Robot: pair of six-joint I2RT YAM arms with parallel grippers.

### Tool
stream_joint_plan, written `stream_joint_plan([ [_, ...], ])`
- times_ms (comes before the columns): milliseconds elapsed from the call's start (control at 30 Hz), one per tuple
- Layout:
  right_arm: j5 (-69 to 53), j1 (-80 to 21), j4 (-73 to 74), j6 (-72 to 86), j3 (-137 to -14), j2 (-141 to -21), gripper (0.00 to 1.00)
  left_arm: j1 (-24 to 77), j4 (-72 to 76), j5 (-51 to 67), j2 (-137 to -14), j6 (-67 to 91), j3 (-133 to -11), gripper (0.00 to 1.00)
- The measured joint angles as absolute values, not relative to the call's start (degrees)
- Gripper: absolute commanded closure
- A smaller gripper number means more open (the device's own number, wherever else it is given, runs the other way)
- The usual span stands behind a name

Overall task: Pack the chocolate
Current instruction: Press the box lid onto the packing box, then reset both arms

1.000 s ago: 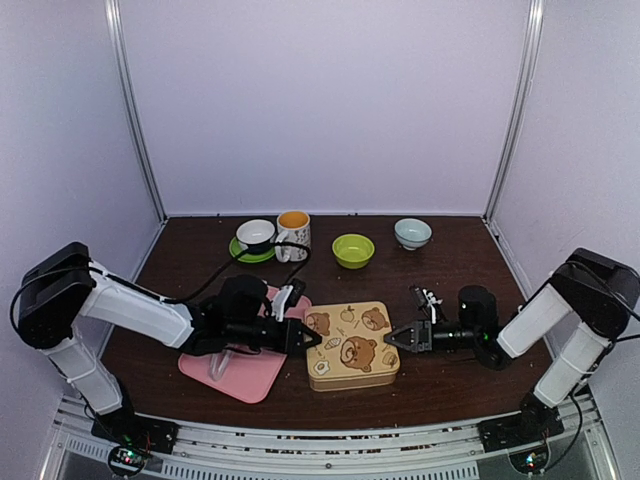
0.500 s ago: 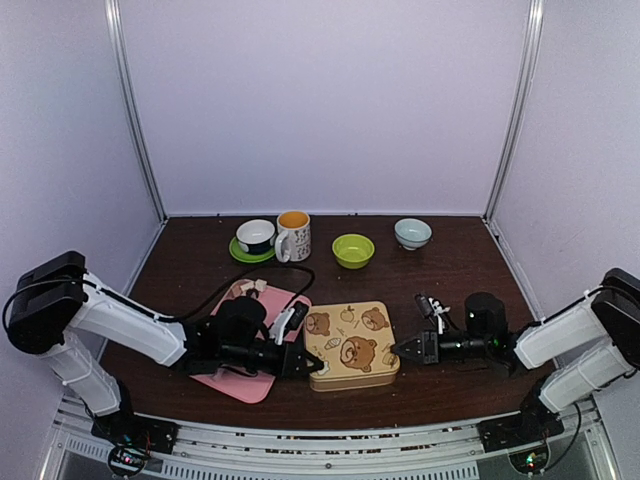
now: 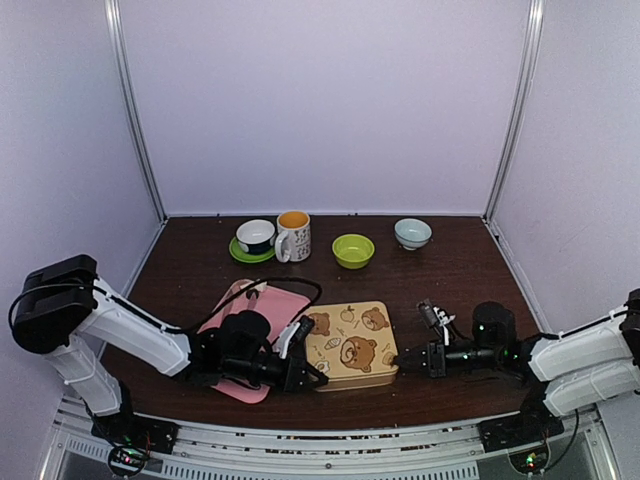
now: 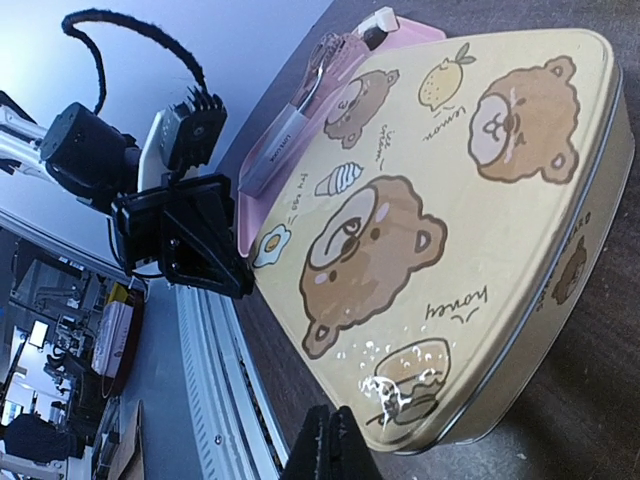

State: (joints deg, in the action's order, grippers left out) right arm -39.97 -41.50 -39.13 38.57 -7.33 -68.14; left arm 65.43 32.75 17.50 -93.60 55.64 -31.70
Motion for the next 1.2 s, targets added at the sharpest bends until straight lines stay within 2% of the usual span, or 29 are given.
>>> stream_joint_plan([
  [333,-40.27,-42.19,-43.31,38.96,-9.91,-77.73,1.00,65.47,28.38,13.65,-84.01,55.22,-29.10,1.00],
  [567,-34.15,-42.00,-23.16,34.02,-13.76,-63.24,1.00,63.64,11.81,7.62,-75.29,51.37,-32.05,1.00],
  [733,-26.57,-39.99,-11.20,28.32,-22.44,-57.08,1.00,55.66,0.08,4.56,-65.52,47.11,-32.51,1.00],
  [933,-17.19,-33.91,-4.47,23.79,-28.01,-54.81,1.00,44.23,-12.38,-0.03,-55.33,41.41,-33.95,0.85],
  [1033,-15.16,-30.13,-3.86,23.03,-29.39,-55.35,1.00,39.38,-16.10,-1.10,-52.86,38.22,-35.05,0.72],
  [1100,-14.28,-27.16,-3.57,22.61,-30.83,-56.55,0.89,36.07,-18.24,-1.61,-52.29,36.23,-36.12,0.44],
  [1133,-13.93,-26.17,-3.66,22.61,-31.33,-57.04,0.68,34.48,-18.94,-1.98,-52.10,34.92,-36.51,0.12],
  [1167,-13.23,-24.82,-3.66,22.33,-31.90,-57.47,0.43,32.86,-19.68,-2.48,-51.92,34.28,-36.93,0.03],
  [1200,-12.49,-23.81,-3.62,22.26,-32.32,-57.58,0.27,31.33,-19.99,-2.90,-51.66,33.52,-37.10,0.02],
])
